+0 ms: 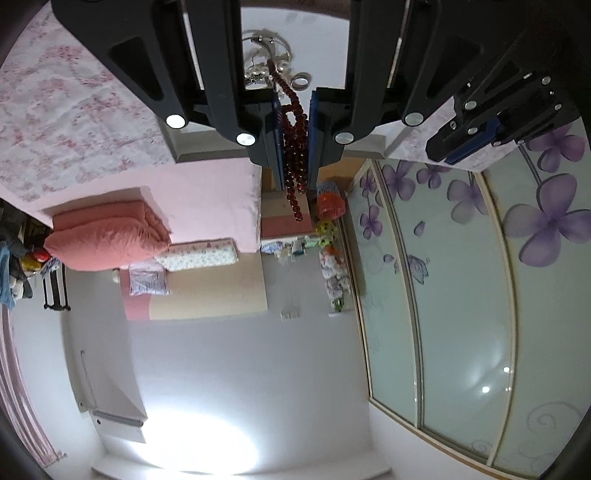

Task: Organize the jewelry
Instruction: 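Carry the earring and beaded bracelet into the grey tray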

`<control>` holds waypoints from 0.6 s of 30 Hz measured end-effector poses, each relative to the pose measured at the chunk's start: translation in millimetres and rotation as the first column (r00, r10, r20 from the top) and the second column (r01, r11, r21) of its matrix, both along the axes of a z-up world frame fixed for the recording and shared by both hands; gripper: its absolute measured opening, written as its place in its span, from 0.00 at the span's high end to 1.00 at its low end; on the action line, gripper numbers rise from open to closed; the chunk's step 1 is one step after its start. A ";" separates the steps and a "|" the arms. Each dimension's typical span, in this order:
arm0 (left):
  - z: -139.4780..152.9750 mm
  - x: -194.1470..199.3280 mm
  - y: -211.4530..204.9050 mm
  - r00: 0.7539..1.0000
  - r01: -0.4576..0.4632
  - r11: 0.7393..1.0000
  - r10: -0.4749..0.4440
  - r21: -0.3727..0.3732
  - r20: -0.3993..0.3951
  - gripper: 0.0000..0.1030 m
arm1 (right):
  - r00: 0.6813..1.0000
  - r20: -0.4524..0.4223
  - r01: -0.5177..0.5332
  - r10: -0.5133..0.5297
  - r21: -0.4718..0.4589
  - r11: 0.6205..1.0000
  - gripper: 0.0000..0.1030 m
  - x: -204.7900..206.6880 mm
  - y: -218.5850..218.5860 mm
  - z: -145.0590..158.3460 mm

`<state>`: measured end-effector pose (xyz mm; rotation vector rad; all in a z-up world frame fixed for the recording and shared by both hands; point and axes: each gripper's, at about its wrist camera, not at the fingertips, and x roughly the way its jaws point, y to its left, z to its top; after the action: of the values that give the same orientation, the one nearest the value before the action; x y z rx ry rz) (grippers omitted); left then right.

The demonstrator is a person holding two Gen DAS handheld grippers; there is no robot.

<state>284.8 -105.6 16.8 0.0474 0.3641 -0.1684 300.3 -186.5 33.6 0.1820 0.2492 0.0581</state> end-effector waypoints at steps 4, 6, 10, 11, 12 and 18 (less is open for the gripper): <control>-13.0 18.5 -4.7 1.000 0.001 1.000 -0.001 -0.001 -0.026 0.86 | 0.999 -0.040 -0.009 0.010 0.024 1.000 0.88 14.4 -3.4 -16.6; -18.7 23.8 -6.2 1.000 0.006 1.000 -0.005 0.002 -0.030 0.86 | 0.998 -0.062 -0.013 0.015 0.035 0.999 0.88 18.4 -5.7 -24.0; -27.8 33.8 -11.2 0.999 0.008 1.000 -0.008 0.002 -0.043 0.86 | 0.996 -0.082 -0.013 0.018 0.056 0.998 0.88 22.0 -11.7 -28.4; -29.1 35.8 -9.8 0.999 0.010 1.000 -0.010 0.005 -0.045 0.86 | 0.996 -0.084 -0.013 0.018 0.061 0.998 0.88 22.3 -13.4 -28.7; -30.0 36.9 -11.0 0.999 0.012 1.000 -0.011 0.008 -0.046 0.86 | 0.996 -0.086 -0.013 0.018 0.063 0.998 0.88 23.3 -15.0 -28.6; -33.5 41.8 -12.7 0.999 0.013 1.000 -0.013 0.011 -0.046 0.86 | 0.994 -0.105 -0.022 0.029 0.068 0.997 0.73 27.8 -14.2 -31.4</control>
<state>326.6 -118.4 -16.7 0.0571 0.4104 -0.1805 328.1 -200.7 2.2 0.2486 0.3560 0.0823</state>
